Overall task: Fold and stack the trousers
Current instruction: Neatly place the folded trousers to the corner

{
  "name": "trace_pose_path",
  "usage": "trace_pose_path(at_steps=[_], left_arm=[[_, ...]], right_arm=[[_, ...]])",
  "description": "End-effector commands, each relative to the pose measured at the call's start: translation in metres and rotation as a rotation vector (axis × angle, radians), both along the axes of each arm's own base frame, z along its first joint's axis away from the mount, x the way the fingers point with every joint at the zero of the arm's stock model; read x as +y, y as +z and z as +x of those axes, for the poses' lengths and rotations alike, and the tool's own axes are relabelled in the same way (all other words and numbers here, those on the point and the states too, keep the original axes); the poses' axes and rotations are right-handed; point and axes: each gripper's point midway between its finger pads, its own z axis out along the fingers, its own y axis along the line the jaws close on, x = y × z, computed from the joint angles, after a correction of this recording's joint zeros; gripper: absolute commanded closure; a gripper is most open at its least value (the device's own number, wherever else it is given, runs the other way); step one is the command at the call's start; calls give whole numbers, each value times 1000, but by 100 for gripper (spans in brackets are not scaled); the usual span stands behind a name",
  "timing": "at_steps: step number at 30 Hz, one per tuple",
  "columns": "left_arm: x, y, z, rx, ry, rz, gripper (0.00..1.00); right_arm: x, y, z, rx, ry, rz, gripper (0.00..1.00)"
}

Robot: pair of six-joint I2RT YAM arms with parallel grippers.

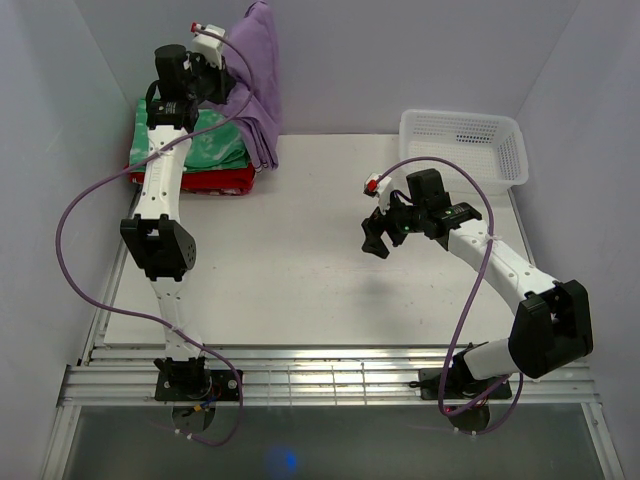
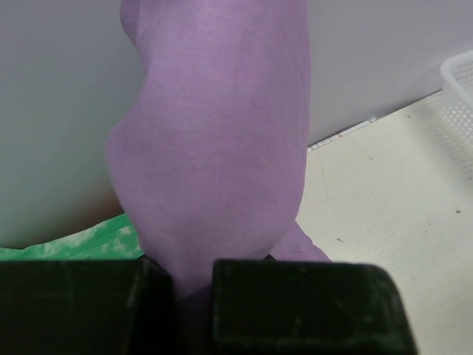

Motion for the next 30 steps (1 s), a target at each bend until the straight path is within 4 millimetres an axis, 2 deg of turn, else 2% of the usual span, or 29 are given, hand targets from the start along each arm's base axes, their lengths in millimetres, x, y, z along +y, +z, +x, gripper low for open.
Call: trace_pose_path(at_steps=[1,13,16,19,20,22,23,25,26,30], left_arm=[[-8,127,-45,-287,-59,-58,100],[-10,128,-39,-296,-49,-96,100],[-6,129,-39,-304,-36,-83,100],[10,123,-36,-285,-2,-90,100],[37,121,-33,-277,44,-99,100],[57,114,-30,-254,74,-111,100],[79,109,-28,-240,109,-113,100],[100,100,-26,-221,136,-117,100],[121,91,-24,-205,168,-117,100],[162,48,-16,-111,210,-123,100]], right_arm=[[4,14,6,-29,8,24,10],[0,10,4,-31,5,13,10],[1,9,4,-29,6,14,10],[2,11,5,-29,6,18,10],[2,10,5,-29,7,17,10],[1,9,4,-25,5,11,10],[0,8,5,-26,7,7,10],[0,7,4,-26,9,5,10],[-1,4,4,-22,8,1,10],[-1,-3,2,-5,12,-8,10]])
